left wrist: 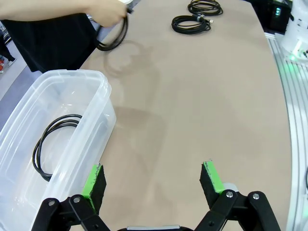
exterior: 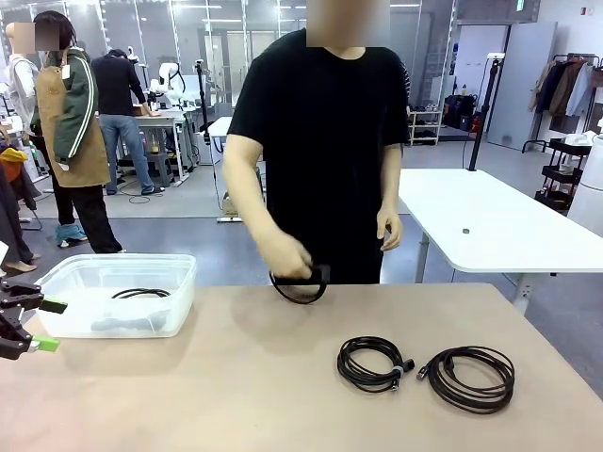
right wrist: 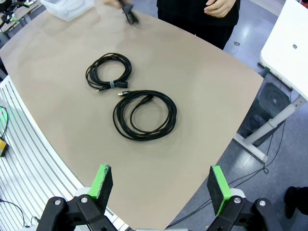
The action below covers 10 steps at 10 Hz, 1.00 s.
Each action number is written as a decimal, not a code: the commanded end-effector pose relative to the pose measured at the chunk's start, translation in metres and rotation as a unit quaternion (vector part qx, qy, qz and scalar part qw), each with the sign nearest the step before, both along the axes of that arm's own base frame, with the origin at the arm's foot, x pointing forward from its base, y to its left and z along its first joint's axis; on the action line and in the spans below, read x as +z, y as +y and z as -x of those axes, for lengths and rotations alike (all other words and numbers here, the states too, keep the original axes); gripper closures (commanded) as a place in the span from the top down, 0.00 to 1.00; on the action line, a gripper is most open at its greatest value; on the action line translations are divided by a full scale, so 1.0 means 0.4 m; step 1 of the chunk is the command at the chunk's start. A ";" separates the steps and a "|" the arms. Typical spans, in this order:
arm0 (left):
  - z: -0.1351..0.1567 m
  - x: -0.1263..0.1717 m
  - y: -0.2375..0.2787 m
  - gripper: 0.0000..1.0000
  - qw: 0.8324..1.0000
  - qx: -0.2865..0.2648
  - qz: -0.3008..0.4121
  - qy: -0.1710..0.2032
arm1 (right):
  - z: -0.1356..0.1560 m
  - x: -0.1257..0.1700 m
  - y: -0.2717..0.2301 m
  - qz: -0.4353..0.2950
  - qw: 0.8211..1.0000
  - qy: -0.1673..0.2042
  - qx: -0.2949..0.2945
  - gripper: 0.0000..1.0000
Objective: Organize and store the cables.
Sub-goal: Place the Power Cable into the Organizing box.
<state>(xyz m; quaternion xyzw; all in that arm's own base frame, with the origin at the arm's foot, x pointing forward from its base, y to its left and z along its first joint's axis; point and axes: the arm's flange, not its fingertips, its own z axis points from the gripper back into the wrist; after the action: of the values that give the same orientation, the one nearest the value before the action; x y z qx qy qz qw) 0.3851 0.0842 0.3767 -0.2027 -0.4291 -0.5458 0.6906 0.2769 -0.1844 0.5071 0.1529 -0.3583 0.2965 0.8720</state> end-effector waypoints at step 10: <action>-0.001 0.039 -0.114 1.00 0.999 -0.025 -0.030 -0.014 | 0.003 0.001 -0.002 0.000 1.000 -0.004 0.007 1.00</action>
<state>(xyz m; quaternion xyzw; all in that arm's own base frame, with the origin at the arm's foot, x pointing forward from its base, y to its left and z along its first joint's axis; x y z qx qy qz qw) 0.3889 0.0643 0.3832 -0.2001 -0.4217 -0.5661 0.6795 0.2769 -0.1844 0.5071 0.1529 -0.3584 0.2967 0.8719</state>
